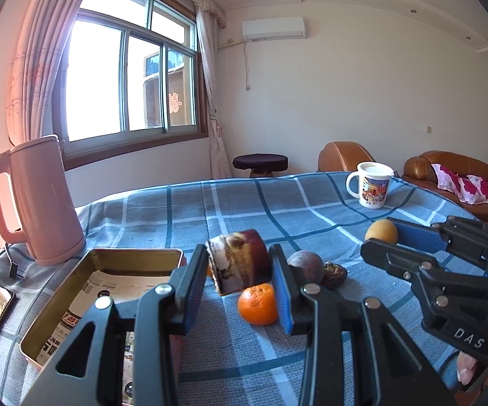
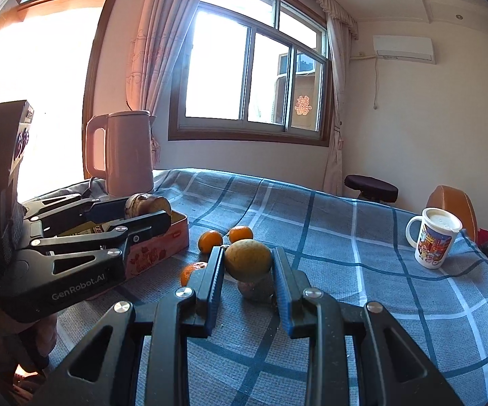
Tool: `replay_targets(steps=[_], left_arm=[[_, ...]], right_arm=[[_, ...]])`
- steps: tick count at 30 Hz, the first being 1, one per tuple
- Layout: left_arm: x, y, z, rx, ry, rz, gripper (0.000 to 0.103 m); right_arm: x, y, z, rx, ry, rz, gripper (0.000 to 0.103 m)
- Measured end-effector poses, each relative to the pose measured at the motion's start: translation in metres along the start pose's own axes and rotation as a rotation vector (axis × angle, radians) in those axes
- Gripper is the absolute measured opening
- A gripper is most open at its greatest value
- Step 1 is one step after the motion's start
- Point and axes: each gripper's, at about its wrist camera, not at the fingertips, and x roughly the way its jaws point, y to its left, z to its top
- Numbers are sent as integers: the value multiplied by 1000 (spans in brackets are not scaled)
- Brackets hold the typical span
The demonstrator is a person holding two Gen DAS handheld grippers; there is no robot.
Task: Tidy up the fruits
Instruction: 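Lower the tuber piece and yellow fruit into the tin box, opening both tools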
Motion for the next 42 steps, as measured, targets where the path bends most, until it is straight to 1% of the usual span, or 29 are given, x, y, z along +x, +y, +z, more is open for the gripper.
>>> replay_targets(steps=[4,12,22,32,42], left_arm=[[2,11,0,-17,10,15,38],[5,29,-1,-33,22,40,38],[4,53,-4,-50,37,90,38],[4,83,-5,-71,61,160,38],[8,104,-11,-79,97,205,38]], right_arm=[[6,4,8,3,3,35,30],[19,19,26,-29,13,83,30],[40,48,41,-80,28,137,30],[59,67,51,-95,42,192,30],[77,85,56,-105,67,236,30]])
